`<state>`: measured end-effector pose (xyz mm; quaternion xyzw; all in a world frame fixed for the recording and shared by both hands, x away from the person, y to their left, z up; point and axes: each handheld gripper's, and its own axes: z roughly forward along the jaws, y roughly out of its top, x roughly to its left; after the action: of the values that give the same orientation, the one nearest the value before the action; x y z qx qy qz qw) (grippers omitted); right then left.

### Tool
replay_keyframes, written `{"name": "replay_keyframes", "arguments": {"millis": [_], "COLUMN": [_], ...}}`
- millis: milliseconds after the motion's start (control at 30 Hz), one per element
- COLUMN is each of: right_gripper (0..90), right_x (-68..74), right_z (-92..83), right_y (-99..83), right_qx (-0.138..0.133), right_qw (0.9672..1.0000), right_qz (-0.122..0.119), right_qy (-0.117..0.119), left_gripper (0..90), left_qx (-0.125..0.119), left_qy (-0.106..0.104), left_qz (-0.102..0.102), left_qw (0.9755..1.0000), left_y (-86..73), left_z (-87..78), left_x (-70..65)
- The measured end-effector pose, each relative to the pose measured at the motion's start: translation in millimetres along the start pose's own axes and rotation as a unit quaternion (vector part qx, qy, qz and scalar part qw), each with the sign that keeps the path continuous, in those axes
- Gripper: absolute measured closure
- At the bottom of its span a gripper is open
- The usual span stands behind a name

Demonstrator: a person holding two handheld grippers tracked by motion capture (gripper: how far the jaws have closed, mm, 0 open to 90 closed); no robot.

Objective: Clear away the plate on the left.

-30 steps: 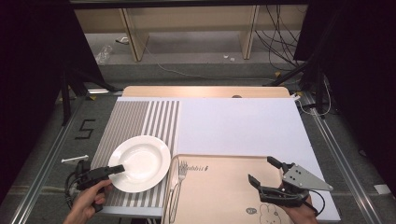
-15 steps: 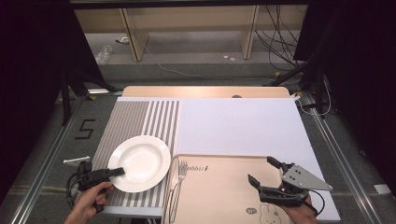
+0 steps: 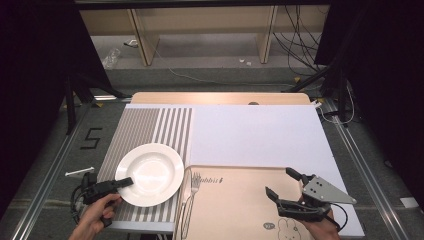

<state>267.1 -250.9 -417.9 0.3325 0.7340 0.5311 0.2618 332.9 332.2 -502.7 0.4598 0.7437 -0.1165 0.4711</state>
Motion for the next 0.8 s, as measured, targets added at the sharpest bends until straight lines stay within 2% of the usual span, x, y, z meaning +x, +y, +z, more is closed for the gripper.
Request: {"name": "replay_keyframes", "arguments": {"millis": [300, 567, 800], "right_gripper": [15.8, 15.8, 15.8], "right_x": [0.3, 0.3, 0.2], "right_z": [-0.6, -0.7, -0.5], "right_y": [0.5, 0.5, 0.5], "right_qx": [-0.001, 0.000, -0.001], "right_qw": [1.0000, 1.0000, 1.0000], "right_qz": [0.000, -0.001, 0.000], "right_qy": [0.002, 0.002, 0.002], "left_gripper": [80.7, 80.5, 80.5], "left_qx": [0.003, 0.003, -0.001], "left_qy": [-0.009, -0.035, -0.052], "left_qz": [0.003, -0.013, -0.007], "left_qw": [0.9999, 0.9993, 0.9986], "left_y": [-0.6, -0.9, -1.4], "left_z": [-1.2, -1.4, -2.9], "left_x": [-0.8, -0.6, -4.4]}}
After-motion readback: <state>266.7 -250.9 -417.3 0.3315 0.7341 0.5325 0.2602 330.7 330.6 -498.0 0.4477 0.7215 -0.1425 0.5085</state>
